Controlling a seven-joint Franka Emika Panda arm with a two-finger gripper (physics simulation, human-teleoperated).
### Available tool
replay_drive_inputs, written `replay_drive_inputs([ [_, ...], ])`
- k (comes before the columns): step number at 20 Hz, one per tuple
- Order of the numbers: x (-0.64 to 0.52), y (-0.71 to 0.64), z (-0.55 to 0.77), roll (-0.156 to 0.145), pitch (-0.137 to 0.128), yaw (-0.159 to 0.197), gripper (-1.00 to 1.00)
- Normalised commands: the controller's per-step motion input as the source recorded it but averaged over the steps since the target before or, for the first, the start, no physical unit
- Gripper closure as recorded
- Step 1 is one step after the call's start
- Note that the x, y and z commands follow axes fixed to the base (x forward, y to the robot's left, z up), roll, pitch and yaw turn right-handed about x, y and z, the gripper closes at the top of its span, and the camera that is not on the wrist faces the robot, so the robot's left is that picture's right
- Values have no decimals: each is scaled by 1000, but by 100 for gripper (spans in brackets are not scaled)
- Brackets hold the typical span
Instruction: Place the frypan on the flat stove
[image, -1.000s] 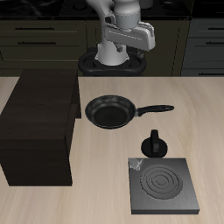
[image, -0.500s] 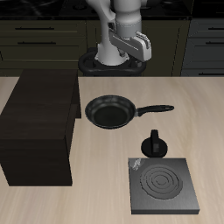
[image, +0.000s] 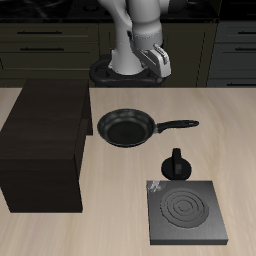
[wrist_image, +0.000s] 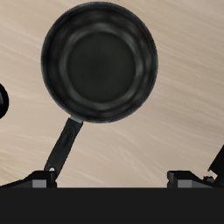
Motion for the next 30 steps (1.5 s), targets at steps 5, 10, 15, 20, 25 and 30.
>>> replay_drive_inputs([
  [5,-339,231,-99,84,-12,-118,-100],
  [10,-267,161,-1,69,-16,-98,-100],
  [15,-186,220,56,88,-61,-33,-100],
  [20,157,100,-72,-5,-22,-19,-100],
  [25,170,123,-128,-19,35,-20,-100],
  [30,119,138,-85,9,23,-13,-100],
])
